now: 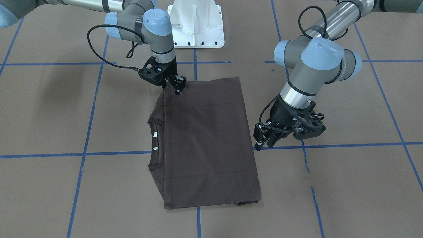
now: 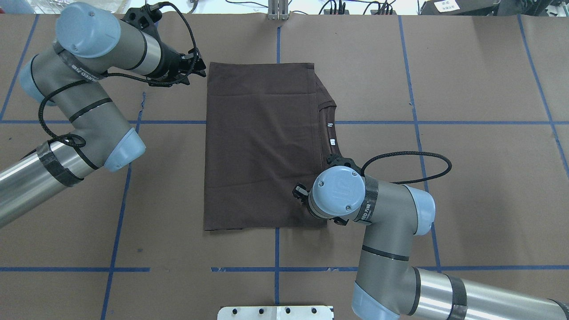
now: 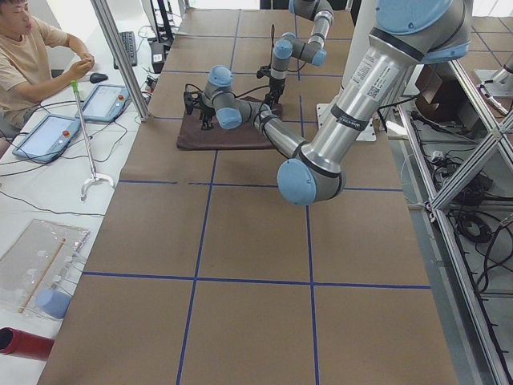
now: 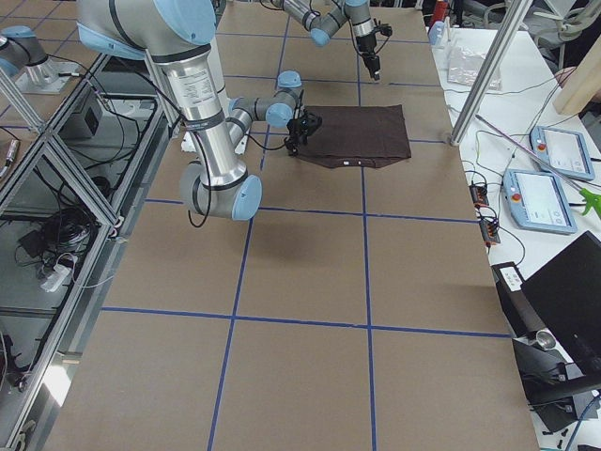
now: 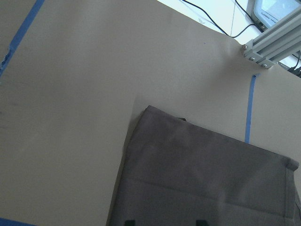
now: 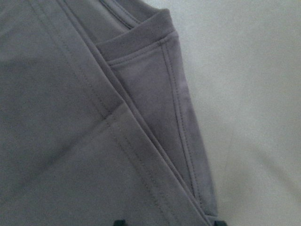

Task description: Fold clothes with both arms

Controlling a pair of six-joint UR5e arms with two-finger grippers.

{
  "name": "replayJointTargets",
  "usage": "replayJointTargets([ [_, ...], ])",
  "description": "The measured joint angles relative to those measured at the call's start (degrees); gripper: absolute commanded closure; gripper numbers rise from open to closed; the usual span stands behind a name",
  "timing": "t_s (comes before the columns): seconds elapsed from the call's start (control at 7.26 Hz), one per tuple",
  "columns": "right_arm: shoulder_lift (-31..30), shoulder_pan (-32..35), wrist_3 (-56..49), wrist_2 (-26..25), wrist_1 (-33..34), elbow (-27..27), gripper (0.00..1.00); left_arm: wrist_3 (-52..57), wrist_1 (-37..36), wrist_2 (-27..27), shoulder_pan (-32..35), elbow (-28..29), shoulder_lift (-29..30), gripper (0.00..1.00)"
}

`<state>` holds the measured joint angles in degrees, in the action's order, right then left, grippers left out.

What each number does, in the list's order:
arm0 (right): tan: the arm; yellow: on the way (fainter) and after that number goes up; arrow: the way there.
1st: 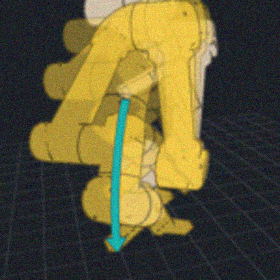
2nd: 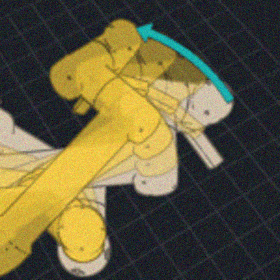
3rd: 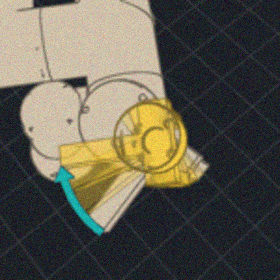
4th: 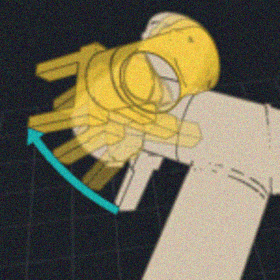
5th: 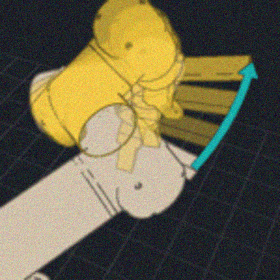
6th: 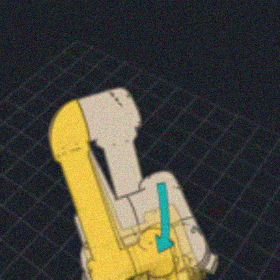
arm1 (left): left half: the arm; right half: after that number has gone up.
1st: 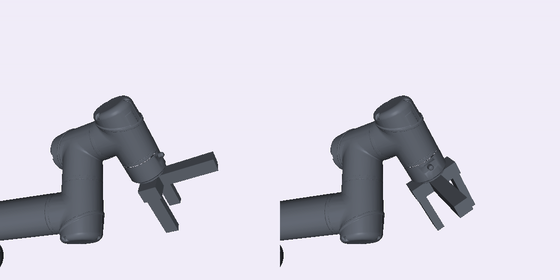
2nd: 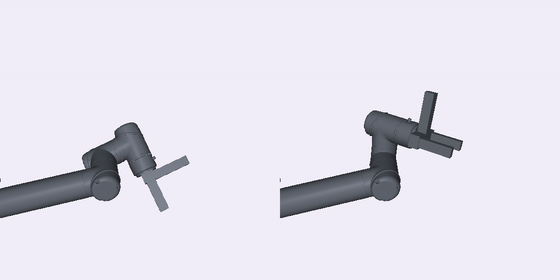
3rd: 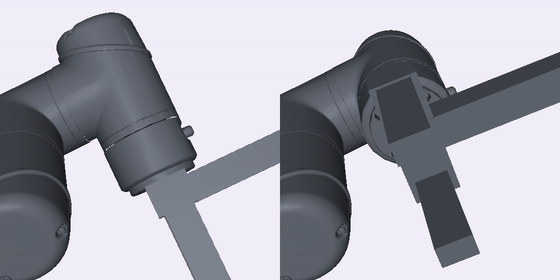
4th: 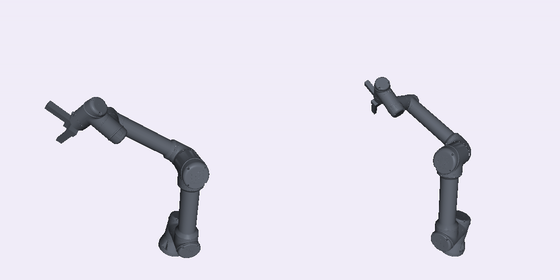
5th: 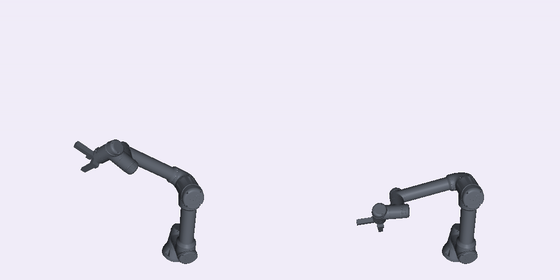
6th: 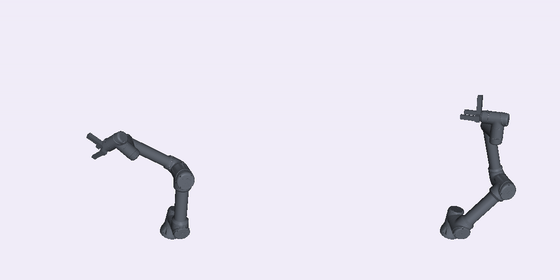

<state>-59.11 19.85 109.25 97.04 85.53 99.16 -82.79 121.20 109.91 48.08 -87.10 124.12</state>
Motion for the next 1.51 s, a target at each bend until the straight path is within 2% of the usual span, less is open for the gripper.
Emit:
replayJointTargets([
  [0.14,0.0,0.0,0.0,0.1,0.0,-0.3,0.41,0.0,0.0,0.0,0.0,0.0,0.0,0.47],
  [0.28,0.0,0.0,0.1,0.2,0.1,-0.4,0.58,0.0,0.0,0.0,0.0,0.0,0.0,0.47],
  [0.41,0.0,0.0,0.2,0.2,0.2,-0.4,1.0,0.0,0.0,0.0,0.0,0.0,0.0,0.47],
  [1.1,0.2,-0.1,0.2,0.4,0.2,0.0,1.0,0.0,0.0,0.0,0.0,0.0,0.1,0.47],
  [1.51,0.0,0.1,0.3,0.6,0.4,2.6,1.0,-0.8,0.0,0.1,-0.1,-2.0,-1.3,0.47],
])
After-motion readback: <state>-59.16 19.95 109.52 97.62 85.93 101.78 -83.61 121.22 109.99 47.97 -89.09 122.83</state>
